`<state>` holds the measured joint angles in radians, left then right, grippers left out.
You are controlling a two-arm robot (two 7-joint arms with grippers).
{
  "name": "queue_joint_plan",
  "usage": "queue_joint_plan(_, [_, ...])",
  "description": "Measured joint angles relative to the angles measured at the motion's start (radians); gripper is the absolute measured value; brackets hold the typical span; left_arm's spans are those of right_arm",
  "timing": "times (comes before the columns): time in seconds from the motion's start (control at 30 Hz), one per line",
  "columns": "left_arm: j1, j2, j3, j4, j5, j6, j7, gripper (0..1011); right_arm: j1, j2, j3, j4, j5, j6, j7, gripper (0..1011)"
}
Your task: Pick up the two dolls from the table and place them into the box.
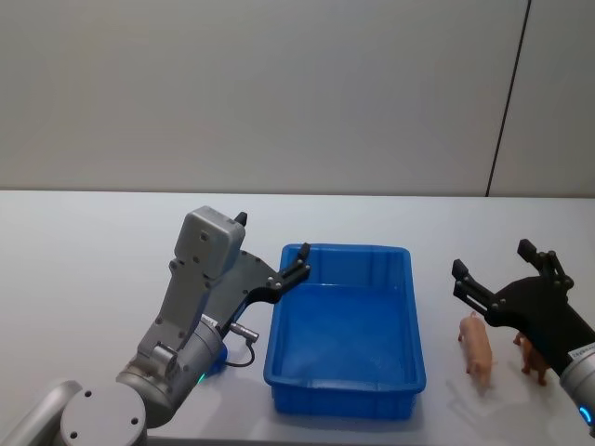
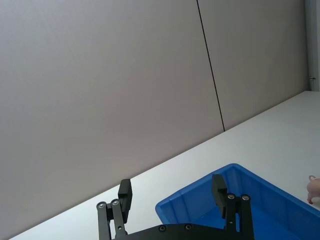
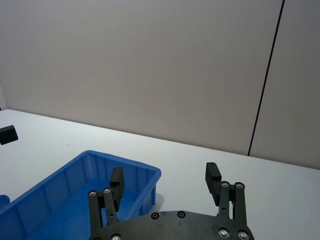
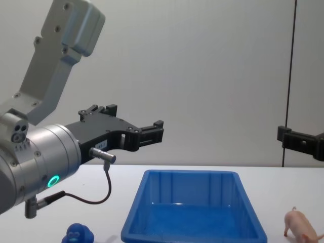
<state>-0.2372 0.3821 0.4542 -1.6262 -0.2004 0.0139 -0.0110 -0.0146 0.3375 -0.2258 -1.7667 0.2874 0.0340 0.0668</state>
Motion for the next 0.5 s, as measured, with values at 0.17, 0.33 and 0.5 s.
queue_joint_plan(0.17, [0.0, 0.0, 0.0, 0.0, 0.0, 0.0, 0.0, 1002, 0.0, 0.0, 0.0, 0.0, 0.0, 0.0, 0.0, 1001])
queue_joint_plan(0.33, [0.0, 0.0, 0.0, 0.0, 0.0, 0.0, 0.0, 1002, 0.0, 0.0, 0.0, 0.0, 0.0, 0.0, 0.0, 1001])
queue_joint_plan(0.5, [0.0, 0.0, 0.0, 0.0, 0.0, 0.0, 0.0, 1002, 0.0, 0.0, 0.0, 0.0, 0.0, 0.0, 0.0, 1001])
